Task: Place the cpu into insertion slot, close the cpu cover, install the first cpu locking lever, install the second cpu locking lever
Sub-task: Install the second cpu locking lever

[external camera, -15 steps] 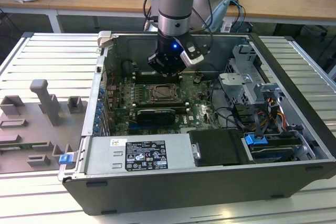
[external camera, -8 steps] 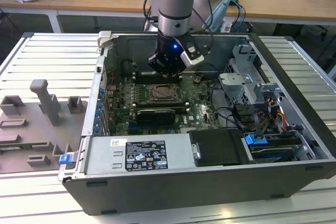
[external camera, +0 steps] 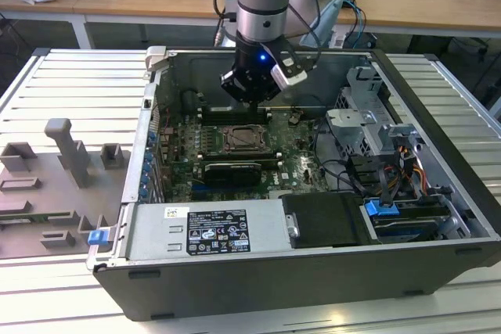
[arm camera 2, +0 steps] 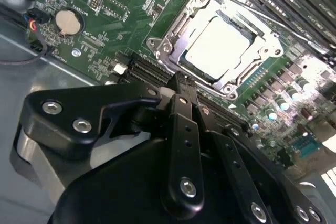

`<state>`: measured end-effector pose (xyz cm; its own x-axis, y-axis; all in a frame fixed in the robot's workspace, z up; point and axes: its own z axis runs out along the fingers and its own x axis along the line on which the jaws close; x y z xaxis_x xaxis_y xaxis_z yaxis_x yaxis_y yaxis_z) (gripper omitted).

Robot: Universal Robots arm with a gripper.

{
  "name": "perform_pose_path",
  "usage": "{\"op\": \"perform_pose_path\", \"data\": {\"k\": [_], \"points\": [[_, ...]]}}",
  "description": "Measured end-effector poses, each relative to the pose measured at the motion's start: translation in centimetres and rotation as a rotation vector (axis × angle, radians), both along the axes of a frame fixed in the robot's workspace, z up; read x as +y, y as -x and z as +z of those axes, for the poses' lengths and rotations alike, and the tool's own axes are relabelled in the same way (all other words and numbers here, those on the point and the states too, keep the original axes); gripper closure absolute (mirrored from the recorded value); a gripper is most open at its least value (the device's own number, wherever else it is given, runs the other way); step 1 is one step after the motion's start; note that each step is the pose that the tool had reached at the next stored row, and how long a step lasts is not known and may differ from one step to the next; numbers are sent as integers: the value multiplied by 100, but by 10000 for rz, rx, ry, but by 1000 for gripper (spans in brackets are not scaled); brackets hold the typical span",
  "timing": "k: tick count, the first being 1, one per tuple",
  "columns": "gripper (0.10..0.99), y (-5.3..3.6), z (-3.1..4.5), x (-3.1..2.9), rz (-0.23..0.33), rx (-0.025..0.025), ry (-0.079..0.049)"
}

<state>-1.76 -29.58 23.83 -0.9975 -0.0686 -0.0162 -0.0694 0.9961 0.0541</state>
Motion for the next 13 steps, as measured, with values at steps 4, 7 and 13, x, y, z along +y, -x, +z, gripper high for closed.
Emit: {"op": "perform_pose_path", "data": {"k": [4, 7, 13], "points": [[980, 1, 0, -117, -2, 0, 2], [980, 0, -3, -222, -2, 6, 3], [980, 0, -39, -367, -1, 83, -16]]}}
